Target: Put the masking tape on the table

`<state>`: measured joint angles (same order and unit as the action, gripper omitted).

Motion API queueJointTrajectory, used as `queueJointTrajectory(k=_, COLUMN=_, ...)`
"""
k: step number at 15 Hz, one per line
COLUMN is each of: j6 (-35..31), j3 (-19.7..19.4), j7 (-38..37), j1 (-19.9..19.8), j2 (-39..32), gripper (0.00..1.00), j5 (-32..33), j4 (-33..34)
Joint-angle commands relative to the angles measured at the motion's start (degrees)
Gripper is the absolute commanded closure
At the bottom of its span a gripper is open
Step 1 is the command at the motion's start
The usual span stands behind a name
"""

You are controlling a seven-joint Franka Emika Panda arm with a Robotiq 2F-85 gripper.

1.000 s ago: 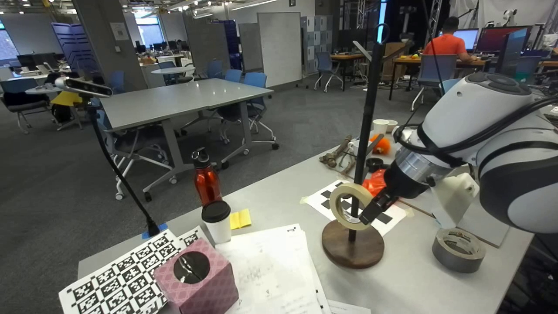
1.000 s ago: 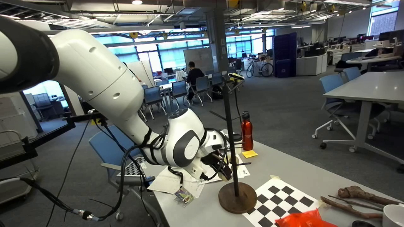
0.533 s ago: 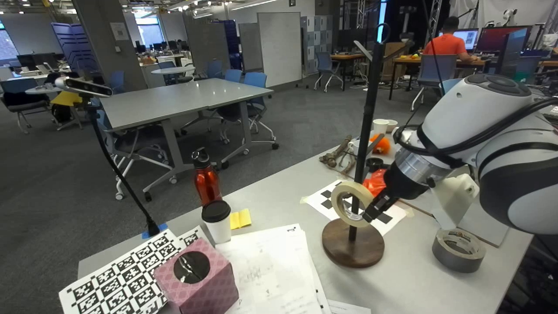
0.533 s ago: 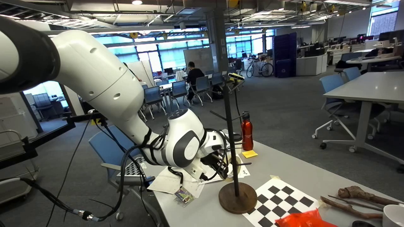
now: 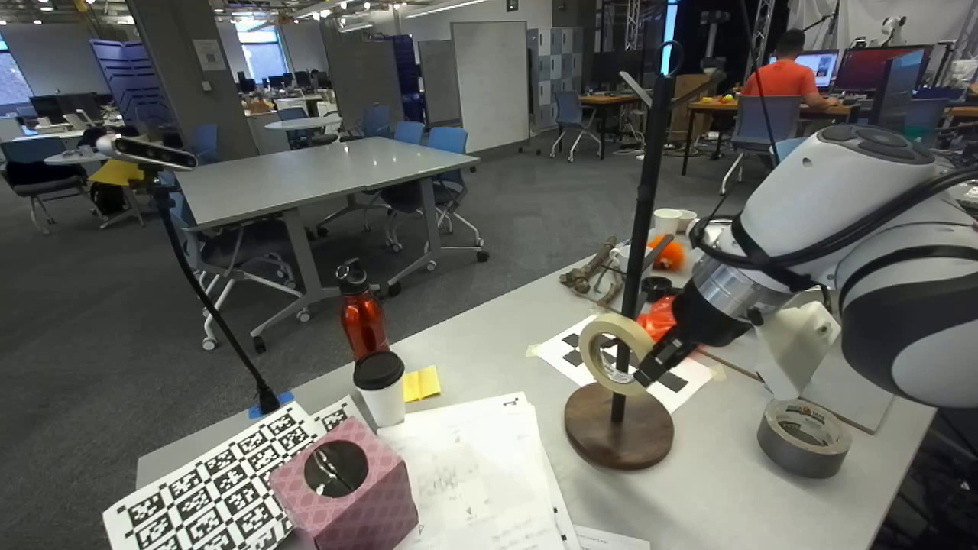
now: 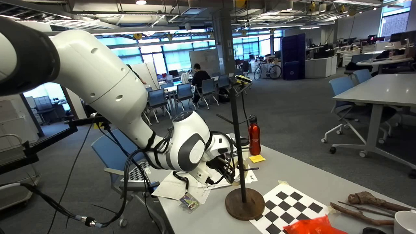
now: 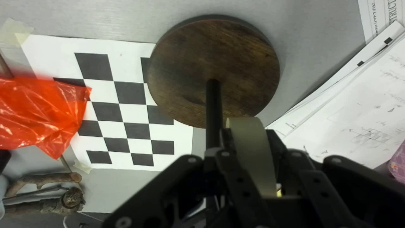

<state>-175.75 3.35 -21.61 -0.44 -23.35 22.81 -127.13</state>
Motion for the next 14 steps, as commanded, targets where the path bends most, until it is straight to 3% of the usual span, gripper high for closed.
queueJointTrajectory(k=1, j6=-2.07, j3=0.63, j7=-0.37, j1=-0.31, j2=2.07, gripper=0.93, j5=-0.45, j4=-0.82)
queueJointTrajectory(k=5, j6=-2.66, j3=4.56, j7=0.97, j1=-2.81, j2=3.17, gripper=0.93, j5=-2.76, j4=-1.25)
queueJointTrajectory(k=6, j6=-3.13, j3=2.68, j7=6.26, j1=0.22, j2=3.59, gripper=0.93, j5=-9.68, j4=-1.71)
queueJointTrajectory(k=10, j6=-3.79, j3=5.97, j7=11.93, j1=-0.58, j2=3.72, gripper=0.93, j5=-17.83, j4=-1.34)
queueJointTrajectory(k=12, j6=-4.07, j3=7.48, j7=14.26, j1=-1.25, j2=3.88, gripper=0.93, j5=-20.53, j4=-1.44)
queueJointTrajectory(k=14, j6=-3.82, j3=11.12, j7=13.65, j1=-4.54, j2=4.07, gripper=0.93, j5=-19.36, j4=-1.76)
